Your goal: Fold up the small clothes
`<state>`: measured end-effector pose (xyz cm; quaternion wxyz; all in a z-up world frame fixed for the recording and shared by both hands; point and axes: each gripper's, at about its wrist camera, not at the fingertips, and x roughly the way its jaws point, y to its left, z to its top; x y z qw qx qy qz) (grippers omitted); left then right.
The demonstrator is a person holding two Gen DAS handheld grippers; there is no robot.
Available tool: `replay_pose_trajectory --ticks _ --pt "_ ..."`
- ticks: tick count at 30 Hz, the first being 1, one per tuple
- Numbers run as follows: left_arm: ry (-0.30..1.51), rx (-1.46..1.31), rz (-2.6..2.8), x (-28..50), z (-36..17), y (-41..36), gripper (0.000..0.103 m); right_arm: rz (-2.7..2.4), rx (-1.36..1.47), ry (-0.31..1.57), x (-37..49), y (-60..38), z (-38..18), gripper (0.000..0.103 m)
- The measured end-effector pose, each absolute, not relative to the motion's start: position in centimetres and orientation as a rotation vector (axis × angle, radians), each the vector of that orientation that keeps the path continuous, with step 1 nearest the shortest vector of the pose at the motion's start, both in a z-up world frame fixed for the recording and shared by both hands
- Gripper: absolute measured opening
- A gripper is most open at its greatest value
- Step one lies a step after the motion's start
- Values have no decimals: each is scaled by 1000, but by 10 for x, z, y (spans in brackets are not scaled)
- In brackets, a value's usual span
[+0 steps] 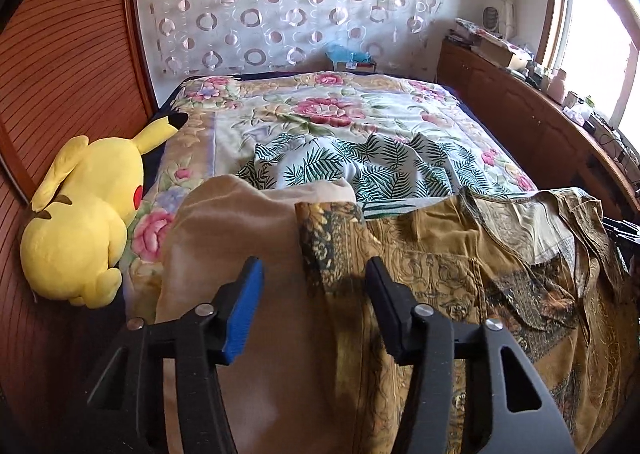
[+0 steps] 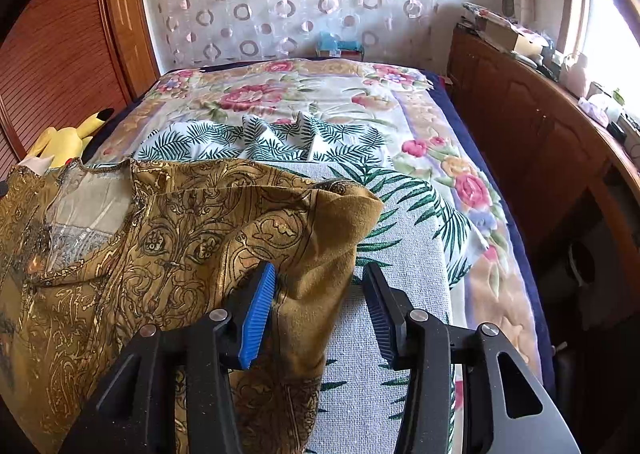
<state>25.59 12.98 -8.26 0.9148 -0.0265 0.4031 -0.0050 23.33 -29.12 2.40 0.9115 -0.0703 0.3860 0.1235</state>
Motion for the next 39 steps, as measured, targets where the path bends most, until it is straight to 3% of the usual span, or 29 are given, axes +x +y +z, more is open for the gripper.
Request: replay_pose_trajectory --ticks 3,14,16,18,20,21,30,39 --pt "835 -50 -15 261 -82 129 46 255 -145 795 234 -291 24 48" --pt "863 -38 -26 267 -88 126 46 232 -209 800 232 -281 27 48" --pt "853 -30 -31 265 -87 125 34 251 -228 824 236 -278 30 41" --pt "832 -14 -30 261 -84 122 26 295 -235 834 240 -274 32 22" --pt "810 -14 -45 255 -79 121 9 310 -280 825 240 -266 33 8" --pt "801 -15 -52 252 -77 119 7 305 -296 820 238 -264 35 7" --pt "684 45 -103 205 -38 89 4 370 -242 619 186 -264 90 4" --pt "630 15 -94 144 -34 89 4 410 -164 519 109 -300 89 4"
